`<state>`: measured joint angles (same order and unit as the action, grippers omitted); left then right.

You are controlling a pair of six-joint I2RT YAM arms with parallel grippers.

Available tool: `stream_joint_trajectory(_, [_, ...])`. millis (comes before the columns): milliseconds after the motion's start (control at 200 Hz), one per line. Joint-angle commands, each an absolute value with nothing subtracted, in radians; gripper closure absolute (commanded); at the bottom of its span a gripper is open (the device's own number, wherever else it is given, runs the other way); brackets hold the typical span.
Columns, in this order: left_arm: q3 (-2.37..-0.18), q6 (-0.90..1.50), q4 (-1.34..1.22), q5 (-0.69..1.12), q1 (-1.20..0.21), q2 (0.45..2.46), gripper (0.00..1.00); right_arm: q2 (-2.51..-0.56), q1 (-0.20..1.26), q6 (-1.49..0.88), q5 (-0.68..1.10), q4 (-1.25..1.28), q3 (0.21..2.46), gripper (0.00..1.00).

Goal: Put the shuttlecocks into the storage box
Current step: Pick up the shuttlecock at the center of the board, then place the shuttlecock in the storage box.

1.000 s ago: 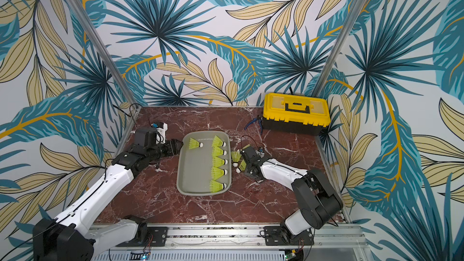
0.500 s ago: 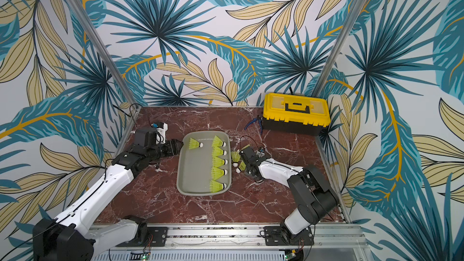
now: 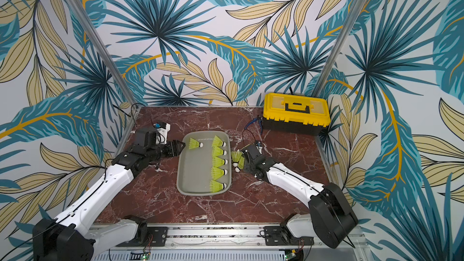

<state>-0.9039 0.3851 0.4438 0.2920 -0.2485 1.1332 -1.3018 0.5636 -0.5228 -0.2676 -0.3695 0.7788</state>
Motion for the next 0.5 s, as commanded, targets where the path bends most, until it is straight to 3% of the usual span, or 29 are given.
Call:
stream_joint_trajectory(0, [-0.969,0.315,0.463,0.407,-0.245,1.133,0.38,-1.236,0.572,-0.303,-0.180,-0.353,0.763,0.80])
stream_joint_trajectory(225, [-1.045,0.242,0.523,0.535,-0.263,1.180,0.38,-1.142,0.575,0.021,0.013,-0.294,0.758,0.80])
stream_joint_trajectory(496, [-1.117,0.150,0.581,0.594,-0.352,1.234,0.38,-1.193,0.577,0.263,0.299,-0.297,0.832,0.81])
